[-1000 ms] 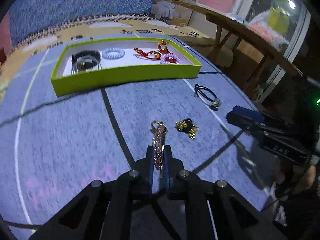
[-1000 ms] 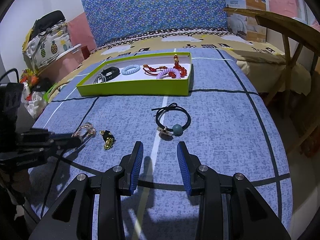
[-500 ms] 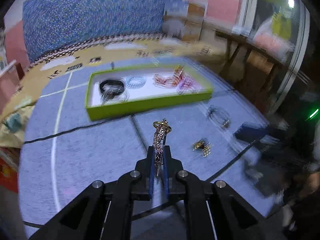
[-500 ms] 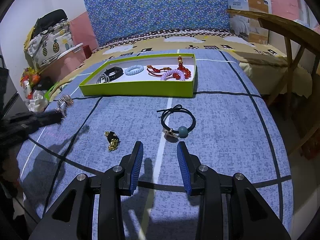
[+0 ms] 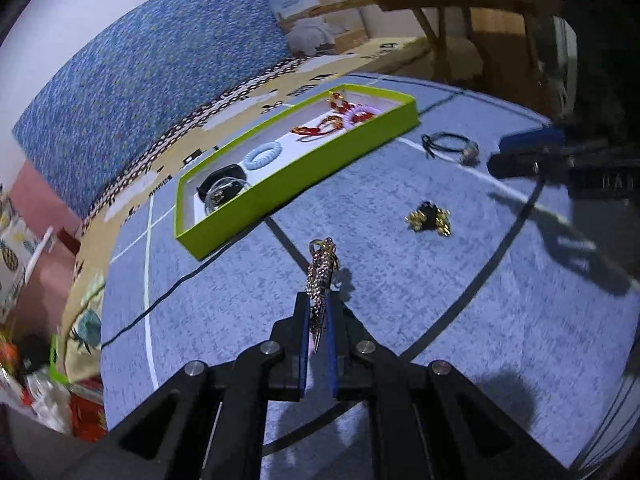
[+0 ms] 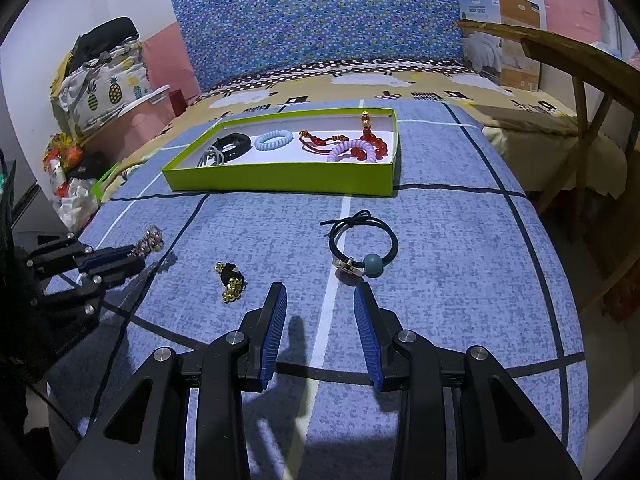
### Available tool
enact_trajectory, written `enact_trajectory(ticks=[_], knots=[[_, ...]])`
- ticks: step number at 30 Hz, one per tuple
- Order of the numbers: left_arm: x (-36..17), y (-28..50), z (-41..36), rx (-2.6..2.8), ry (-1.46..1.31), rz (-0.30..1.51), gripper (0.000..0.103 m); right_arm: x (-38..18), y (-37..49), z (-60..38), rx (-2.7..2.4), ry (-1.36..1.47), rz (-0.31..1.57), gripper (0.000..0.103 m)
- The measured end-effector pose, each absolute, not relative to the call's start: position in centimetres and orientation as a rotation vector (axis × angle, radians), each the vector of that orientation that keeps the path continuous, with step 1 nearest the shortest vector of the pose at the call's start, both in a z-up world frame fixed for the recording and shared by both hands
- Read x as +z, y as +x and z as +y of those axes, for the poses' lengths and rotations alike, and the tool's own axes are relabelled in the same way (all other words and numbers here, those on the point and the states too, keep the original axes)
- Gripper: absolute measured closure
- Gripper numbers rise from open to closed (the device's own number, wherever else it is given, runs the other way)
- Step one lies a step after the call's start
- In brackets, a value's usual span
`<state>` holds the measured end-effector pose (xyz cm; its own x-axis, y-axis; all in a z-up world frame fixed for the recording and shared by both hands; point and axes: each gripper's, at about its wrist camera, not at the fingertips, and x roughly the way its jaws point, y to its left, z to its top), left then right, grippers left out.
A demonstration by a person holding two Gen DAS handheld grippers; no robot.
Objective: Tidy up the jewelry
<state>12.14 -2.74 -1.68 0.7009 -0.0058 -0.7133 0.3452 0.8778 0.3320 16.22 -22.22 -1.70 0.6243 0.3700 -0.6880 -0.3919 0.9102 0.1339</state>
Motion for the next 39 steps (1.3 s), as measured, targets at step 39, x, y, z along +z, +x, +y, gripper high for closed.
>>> enact_trajectory(ticks=[39], knots=[[-6.9, 6.9, -5.6, -0.256, 1.648, 0.405, 0.095, -1.6, 16.3, -22.5, 0.444, -0.019, 0.775, 0.067]])
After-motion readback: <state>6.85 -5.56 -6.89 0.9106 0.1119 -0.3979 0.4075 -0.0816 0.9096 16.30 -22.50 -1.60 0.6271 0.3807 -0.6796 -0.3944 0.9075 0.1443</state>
